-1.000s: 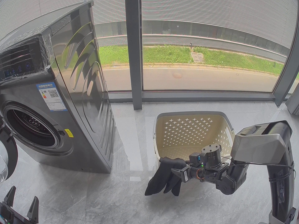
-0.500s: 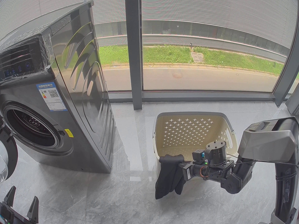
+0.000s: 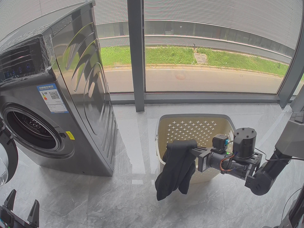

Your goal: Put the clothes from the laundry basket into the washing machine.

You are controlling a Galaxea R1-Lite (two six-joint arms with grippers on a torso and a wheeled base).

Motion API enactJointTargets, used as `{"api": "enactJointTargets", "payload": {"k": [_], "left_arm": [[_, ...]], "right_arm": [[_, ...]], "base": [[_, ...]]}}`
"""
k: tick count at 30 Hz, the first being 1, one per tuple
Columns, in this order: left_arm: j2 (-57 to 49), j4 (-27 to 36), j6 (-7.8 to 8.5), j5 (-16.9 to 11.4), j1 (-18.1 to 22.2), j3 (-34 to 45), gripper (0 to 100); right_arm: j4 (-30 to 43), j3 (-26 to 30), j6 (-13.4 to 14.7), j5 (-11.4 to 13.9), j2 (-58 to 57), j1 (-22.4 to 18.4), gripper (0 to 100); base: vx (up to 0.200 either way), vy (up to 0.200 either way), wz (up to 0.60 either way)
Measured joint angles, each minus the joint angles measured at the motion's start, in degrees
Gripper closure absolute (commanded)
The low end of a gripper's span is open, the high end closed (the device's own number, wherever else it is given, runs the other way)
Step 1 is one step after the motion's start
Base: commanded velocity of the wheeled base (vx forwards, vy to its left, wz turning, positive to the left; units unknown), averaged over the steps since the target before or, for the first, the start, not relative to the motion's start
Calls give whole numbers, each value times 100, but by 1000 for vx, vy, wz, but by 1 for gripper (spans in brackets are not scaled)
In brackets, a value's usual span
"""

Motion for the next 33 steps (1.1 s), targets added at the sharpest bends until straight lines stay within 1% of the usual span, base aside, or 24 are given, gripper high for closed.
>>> {"api": "enactJointTargets", "payload": {"k": [2,5,9,15,16,18,21,23,24,30,33], "left_arm": [[0,0,2,2,0,0,0],[0,0,0,2,0,0,0],[0,0,0,2,0,0,0],[0,-2,2,2,-6,0,0],[0,0,7,2,-6,0,0],[0,0,7,0,-6,0,0],[0,0,7,2,-6,0,0],[0,-2,11,0,-4,0,0],[0,0,13,-1,-6,0,0],[0,0,22,-6,-6,0,0],[0,0,21,-9,-6,0,0]], "right_arm": [[-78,67,207,-34,-304,44,100],[-134,185,399,-72,-777,90,100],[-149,395,488,-100,-1585,115,100],[-162,583,503,-123,-2277,146,100],[-157,623,495,-124,-2367,151,100],[-149,670,383,-127,-2527,149,100],[-143,695,38,-135,-2649,126,100],[-145,725,-80,-200,-2671,99,100],[-145,734,-94,-247,-2671,93,100],[-138,780,-126,-649,-2649,71,100],[-129,800,-132,-744,-2632,66,100]], "base": [[0,0,0],[0,0,0],[0,0,0],[0,0,0],[0,0,0],[0,0,0],[0,0,0],[0,0,0],[0,0,0],[-200,0,0],[-200,0,0]]}}
